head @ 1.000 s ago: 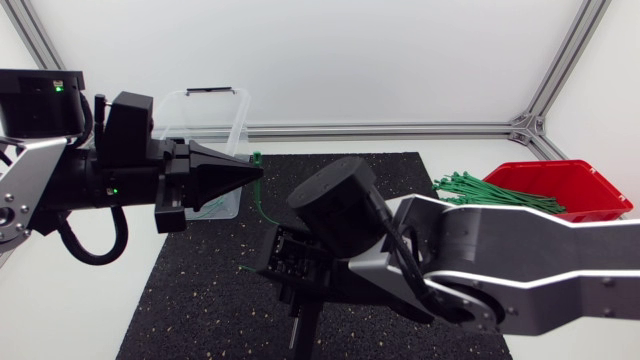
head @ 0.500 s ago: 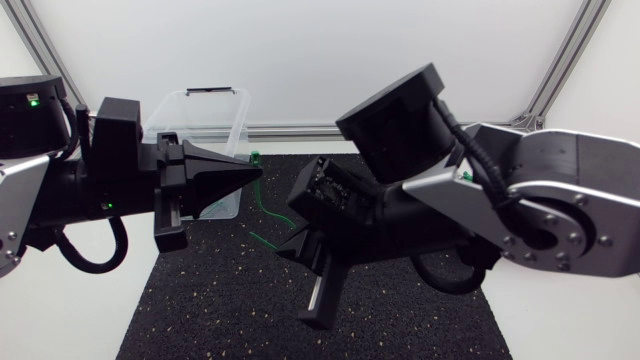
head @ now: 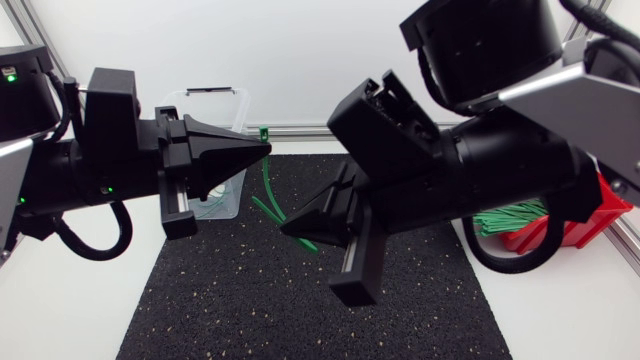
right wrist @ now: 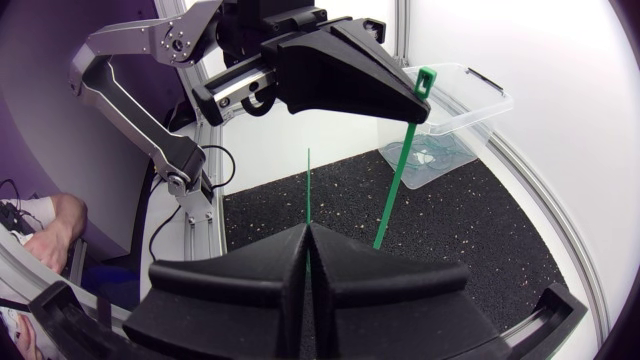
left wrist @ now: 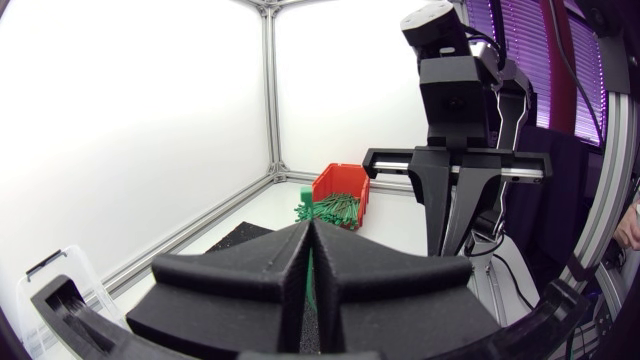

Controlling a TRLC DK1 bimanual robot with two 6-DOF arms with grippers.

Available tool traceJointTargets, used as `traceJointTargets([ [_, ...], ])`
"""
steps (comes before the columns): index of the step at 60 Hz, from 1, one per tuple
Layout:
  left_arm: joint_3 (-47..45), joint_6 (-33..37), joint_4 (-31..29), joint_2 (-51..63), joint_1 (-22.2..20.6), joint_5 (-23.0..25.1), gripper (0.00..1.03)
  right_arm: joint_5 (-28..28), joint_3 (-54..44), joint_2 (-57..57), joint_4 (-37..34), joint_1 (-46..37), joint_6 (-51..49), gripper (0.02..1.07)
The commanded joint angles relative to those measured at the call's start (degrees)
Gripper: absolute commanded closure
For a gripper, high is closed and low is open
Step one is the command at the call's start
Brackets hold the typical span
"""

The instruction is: Take a green cable tie from the red box, thread the tail through the head to close it, then place it in the transparent bin on the left.

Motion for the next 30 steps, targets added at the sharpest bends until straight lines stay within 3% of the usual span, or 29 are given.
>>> traceJointTargets([
  [1, 1.32, 0.31, 0.92, -2.41, -1.38, -1.24, 1.0, -0.82, 2.17, -0.4, -1.98, 0.03, 1.51, 1.02],
  [30, -1.67, 0.31, 2.23, -7.33, -5.6, -8.09, 1.0, -3.01, 7.62, -1.28, -12.17, -2.08, 1.16, 1.02],
])
